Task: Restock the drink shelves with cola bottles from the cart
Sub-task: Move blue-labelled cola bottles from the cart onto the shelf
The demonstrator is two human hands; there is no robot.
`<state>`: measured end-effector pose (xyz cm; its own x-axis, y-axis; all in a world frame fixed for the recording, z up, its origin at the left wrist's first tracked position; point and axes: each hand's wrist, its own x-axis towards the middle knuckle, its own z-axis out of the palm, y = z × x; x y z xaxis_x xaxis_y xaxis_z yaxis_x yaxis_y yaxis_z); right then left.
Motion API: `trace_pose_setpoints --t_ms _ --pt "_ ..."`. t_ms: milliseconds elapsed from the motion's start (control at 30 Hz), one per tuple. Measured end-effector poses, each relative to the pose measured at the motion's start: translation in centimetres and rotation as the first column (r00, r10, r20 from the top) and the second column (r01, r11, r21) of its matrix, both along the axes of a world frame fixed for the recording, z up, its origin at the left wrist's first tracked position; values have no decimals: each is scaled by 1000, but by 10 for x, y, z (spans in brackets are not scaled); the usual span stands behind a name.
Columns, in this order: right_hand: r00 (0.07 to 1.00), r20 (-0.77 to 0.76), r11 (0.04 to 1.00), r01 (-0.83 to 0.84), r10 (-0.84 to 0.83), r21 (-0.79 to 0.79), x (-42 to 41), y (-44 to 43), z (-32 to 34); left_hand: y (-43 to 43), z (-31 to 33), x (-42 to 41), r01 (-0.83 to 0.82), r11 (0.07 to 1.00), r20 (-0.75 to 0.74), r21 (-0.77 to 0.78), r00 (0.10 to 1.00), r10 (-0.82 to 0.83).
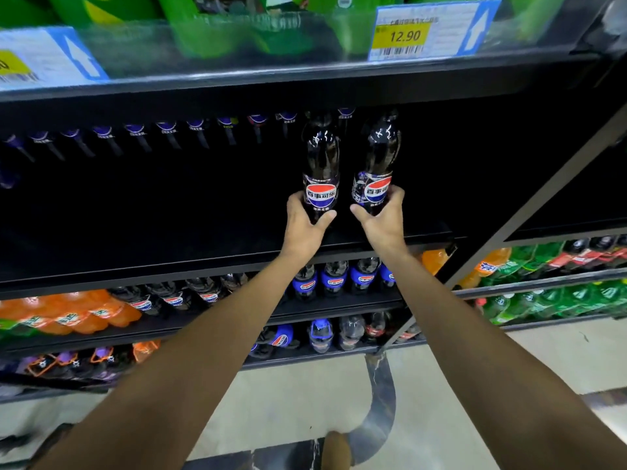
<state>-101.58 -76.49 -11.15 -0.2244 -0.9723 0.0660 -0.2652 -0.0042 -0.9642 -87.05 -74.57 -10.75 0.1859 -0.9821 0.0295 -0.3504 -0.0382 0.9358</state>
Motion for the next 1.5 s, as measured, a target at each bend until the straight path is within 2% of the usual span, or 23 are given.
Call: trace_pose_setpoints --t_ms 200,400,600,800,1133,1333,1500 --pt "1000 7 995 16 -16 -99 -1 -42 -16 -47 -9 -9 -14 998 -32 -61 999 12" --pt "997 48 995 56 -52 -88 -11 -97 -19 -88 -19 -20 -12 994 -45 -106 999 7" --pt "996 -32 993 86 -89 -77 -17 -151 -20 -122 -25 -28 29 990 -46 -139 998 -36" --pt "997 -72 994 30 -38 -109 -22 -194 -24 -151 -32 -38 -28 982 -42 -189 999 21" --pt "998 -68 993 -4 -5 -119 -20 -236 -26 -160 -37 -40 -66 980 -9 -190 998 65" --pt "995 -102 992 11 -24 -128 -22 -249 -28 -161 -39 -40 -81 979 15 -187 996 85" --pt "997 -70 989 35 -45 -142 -22 -257 -27 -160 -38 -40 -84 978 8 -190 996 87"
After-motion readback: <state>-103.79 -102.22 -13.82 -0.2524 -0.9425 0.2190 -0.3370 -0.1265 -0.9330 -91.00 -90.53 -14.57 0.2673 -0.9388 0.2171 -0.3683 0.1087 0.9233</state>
